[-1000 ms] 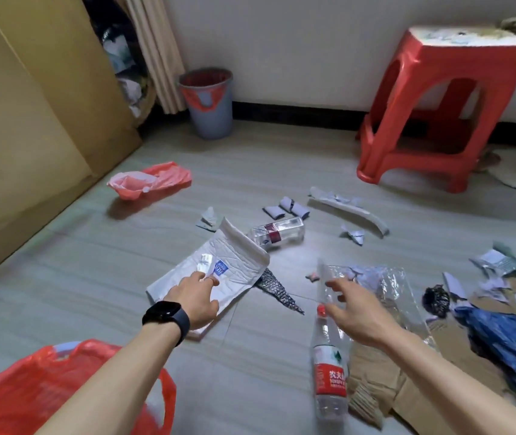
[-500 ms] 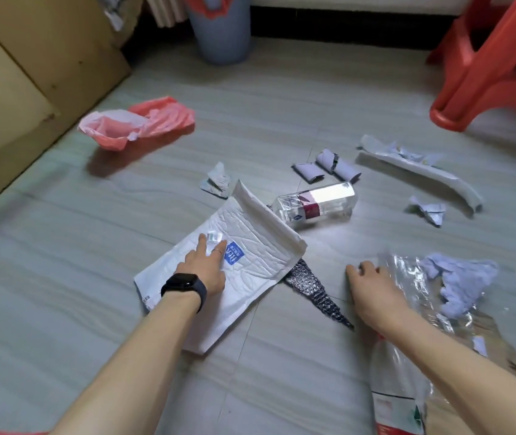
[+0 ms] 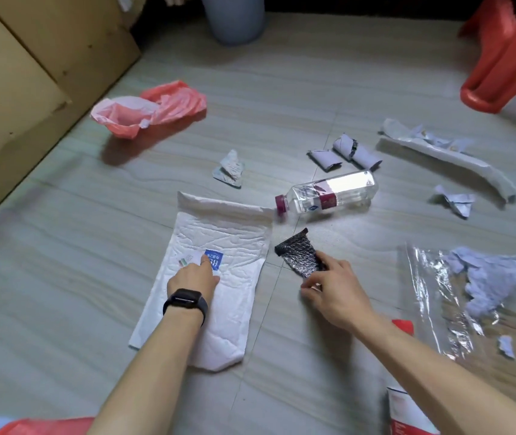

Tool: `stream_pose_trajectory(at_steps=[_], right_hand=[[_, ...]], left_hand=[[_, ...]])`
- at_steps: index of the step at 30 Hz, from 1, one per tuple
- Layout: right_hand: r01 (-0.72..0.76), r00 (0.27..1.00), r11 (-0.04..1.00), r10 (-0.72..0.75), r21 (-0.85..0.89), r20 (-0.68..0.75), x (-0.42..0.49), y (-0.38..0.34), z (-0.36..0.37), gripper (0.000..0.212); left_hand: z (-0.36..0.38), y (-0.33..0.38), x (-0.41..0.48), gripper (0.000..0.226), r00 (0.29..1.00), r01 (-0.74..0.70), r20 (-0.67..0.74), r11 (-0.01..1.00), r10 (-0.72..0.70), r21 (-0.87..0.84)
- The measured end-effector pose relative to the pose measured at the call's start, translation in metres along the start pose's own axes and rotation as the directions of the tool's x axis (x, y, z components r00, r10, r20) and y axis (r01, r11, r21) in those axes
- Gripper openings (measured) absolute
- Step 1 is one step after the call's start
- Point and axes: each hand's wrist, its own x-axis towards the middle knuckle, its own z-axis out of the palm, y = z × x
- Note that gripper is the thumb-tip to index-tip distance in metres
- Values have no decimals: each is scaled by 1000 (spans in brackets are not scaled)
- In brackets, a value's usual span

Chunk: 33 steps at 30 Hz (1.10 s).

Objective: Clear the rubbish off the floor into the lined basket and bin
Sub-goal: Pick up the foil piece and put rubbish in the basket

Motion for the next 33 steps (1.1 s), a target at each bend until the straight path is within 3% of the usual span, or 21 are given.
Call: stream_pose_trajectory(at_steps=[5, 9, 11, 14, 18, 20, 22, 24, 28, 31, 33], right_hand=[[127, 991, 948, -132, -293, 3, -8, -11, 18, 17], [114, 993, 928, -109, -354, 35, -15, -9, 7, 13], [49, 999, 967, -49, -251, 5, -19, -4, -1, 16], [-191, 981, 966, 185, 174, 55, -32, -2, -20, 31], [-300, 953, 651, 227, 697, 198, -60, -14, -54, 17], [-314, 949, 533, 186, 785, 253, -82, -30, -74, 22], [-316, 949, 435, 144, 843, 281, -107, -51, -96, 28], [-293, 956, 393, 114, 872, 270, -129, -74, -111, 32], [-130, 991, 431, 92, 893, 100, -184, -128, -140, 28], [-31, 1000, 359, 12, 933, 28, -227, -166, -154, 30], [18, 999, 418, -41, 908, -1, -258, -193, -161, 34]], left_hand=[[7, -12, -14, 36, 999, -19, -40, 998, 22, 65], [5, -9, -26, 30, 995, -80, -46, 982, 89, 171], [1, -8, -32, 28, 993, -106, -45, 988, 111, 110], [-8, 0, -49, 24, 989, -133, -98, 965, 113, -226], [-32, 16, -89, 18, 980, -195, -120, 705, 156, -682], [-48, 22, -119, 20, 974, -224, -164, 546, 157, -807], [-68, 26, -154, 20, 949, -314, -255, 451, 188, -835], [-87, 30, -187, 21, 916, -393, -323, 367, 238, -843], [-120, 16, -262, 23, 860, -389, -318, 109, 399, -915], [-135, -9, -310, 21, 851, -433, -378, 81, 364, -898], [-142, -30, -341, 17, 874, -421, -381, 81, 302, -903]])
